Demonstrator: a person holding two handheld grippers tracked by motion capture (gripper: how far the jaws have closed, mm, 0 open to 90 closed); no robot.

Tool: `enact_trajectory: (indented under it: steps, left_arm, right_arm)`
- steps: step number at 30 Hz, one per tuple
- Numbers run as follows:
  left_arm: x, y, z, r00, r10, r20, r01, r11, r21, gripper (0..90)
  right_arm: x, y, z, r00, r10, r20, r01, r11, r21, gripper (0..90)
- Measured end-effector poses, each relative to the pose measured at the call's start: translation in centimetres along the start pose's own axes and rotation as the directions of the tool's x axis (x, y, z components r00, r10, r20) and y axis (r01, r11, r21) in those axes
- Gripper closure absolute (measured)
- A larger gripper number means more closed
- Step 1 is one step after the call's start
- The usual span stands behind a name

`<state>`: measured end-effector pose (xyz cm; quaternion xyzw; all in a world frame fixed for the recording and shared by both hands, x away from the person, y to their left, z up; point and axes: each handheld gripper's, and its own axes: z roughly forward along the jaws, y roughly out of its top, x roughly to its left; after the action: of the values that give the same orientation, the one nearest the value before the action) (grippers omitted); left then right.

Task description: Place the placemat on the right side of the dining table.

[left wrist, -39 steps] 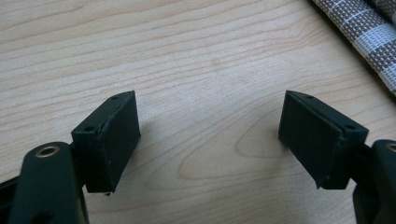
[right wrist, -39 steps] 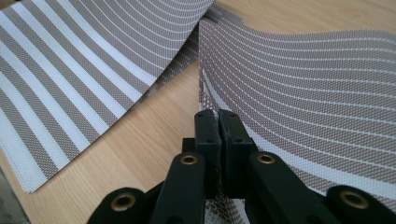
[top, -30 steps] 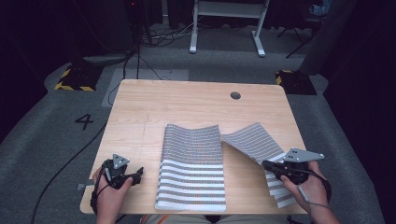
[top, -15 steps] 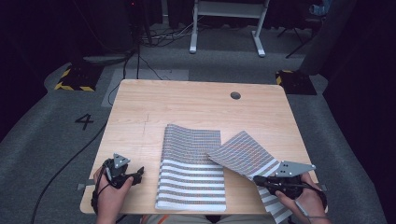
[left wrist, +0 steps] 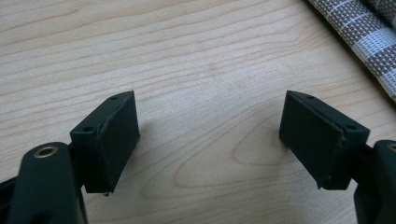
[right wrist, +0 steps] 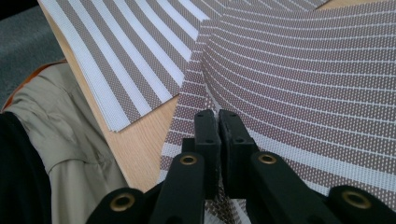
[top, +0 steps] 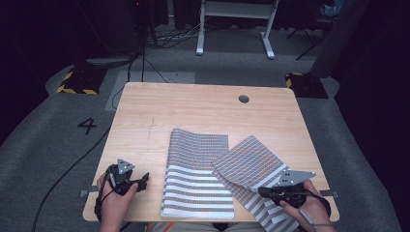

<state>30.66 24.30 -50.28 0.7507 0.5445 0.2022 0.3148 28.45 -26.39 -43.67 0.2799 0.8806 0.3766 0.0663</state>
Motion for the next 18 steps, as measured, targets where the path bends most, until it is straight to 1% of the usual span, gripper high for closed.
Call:
enact_trajectory:
  steps: [1, 2, 5, 7, 11, 13, 17, 18]
  left_arm:
    - [0.0, 0.0, 0.0, 1.0000, 0.000, 0.003, 0.000, 1.0000, 0.000, 20.2]
    - [0.0, 0.0, 0.0, 1.0000, 0.001, 0.005, -0.001, 1.0000, 0.000, 20.2]
    - [0.0, 0.0, 0.0, 1.0000, -0.001, 0.003, 0.001, 1.0000, 0.000, 20.1]
    - [0.0, 0.0, 0.0, 1.0000, -0.002, 0.003, 0.002, 1.0000, 0.000, 20.1]
    - [-0.1, 0.0, 0.0, 1.0000, 0.005, -0.003, -0.005, 1.0000, -0.004, 20.9]
    - [-0.2, -0.1, 0.0, 1.0000, 0.003, 0.000, -0.003, 1.0000, -0.008, 22.2]
    - [-0.3, -0.2, -0.2, 1.0000, 0.008, -0.001, -0.008, 0.9999, -0.007, 23.0]
    - [-0.3, -0.2, -0.2, 1.0000, 0.007, -0.001, -0.007, 1.0000, -0.005, 23.1]
  right_arm:
    - [0.0, 0.1, 0.0, 1.0000, -0.002, 0.001, 0.002, 1.000, -0.002, 88.2]
    - [0.0, 0.2, 0.0, 0.9999, -0.003, 0.012, 0.003, 1.000, -0.011, 88.6]
    - [0.0, 0.9, -0.5, 0.9996, -0.012, 0.025, 0.013, 1.000, -0.026, 88.8]
    - [-0.2, 1.5, -1.1, 0.9988, -0.029, 0.040, 0.031, 0.998, -0.046, 88.9]
    - [-0.4, 2.4, -2.2, 0.9961, -0.048, 0.073, 0.054, 0.995, -0.080, 89.0]
    - [-0.6, 2.9, -3.1, 0.9930, -0.063, 0.100, 0.073, 0.992, -0.105, 89.1]
    - [-1.4, 4.0, -4.7, 0.9863, -0.075, 0.147, 0.094, 0.987, -0.127, 89.3]
    - [-1.8, 4.3, -5.1, 0.9824, -0.086, 0.166, 0.108, 0.986, -0.130, 89.3]
